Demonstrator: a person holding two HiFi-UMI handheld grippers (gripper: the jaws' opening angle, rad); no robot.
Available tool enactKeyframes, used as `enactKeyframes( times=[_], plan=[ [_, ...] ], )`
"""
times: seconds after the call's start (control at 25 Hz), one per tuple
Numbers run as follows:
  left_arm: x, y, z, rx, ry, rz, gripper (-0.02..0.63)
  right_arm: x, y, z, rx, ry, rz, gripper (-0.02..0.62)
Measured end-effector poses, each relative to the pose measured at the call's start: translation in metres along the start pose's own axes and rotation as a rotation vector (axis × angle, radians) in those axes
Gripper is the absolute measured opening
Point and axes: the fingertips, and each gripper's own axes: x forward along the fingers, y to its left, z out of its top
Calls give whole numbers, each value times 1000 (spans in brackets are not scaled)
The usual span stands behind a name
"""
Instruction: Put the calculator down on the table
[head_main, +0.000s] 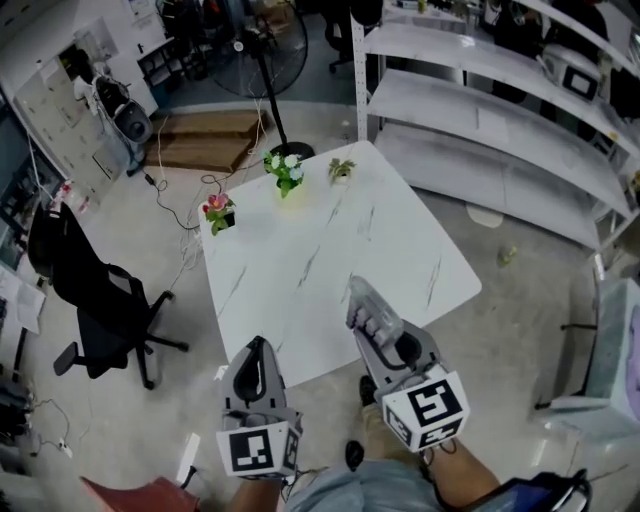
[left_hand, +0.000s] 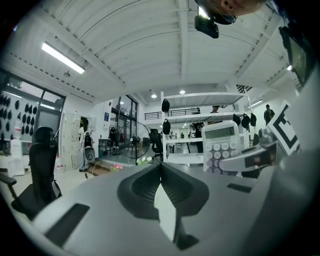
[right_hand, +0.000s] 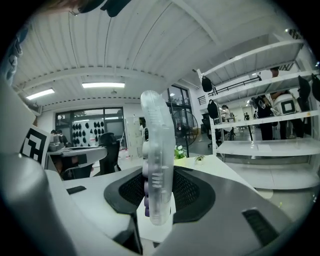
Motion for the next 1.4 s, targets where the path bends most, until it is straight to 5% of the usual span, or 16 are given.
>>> enactKeyframes(
  times=[0.28, 0.64, 1.04, 1.4],
  plan=[
    [74, 11, 11, 23, 33, 42, 8, 64, -42, 17, 31, 26, 42, 144],
    [146, 22, 50, 76, -24, 107, 8, 129, -83, 66, 11, -42, 112, 144],
    [170, 46, 89, 77, -105, 209, 8, 167, -95, 129, -60, -116, 185, 145],
    [183, 71, 72, 86, -83, 241, 8, 201, -85, 115, -75, -73, 216, 146]
  ],
)
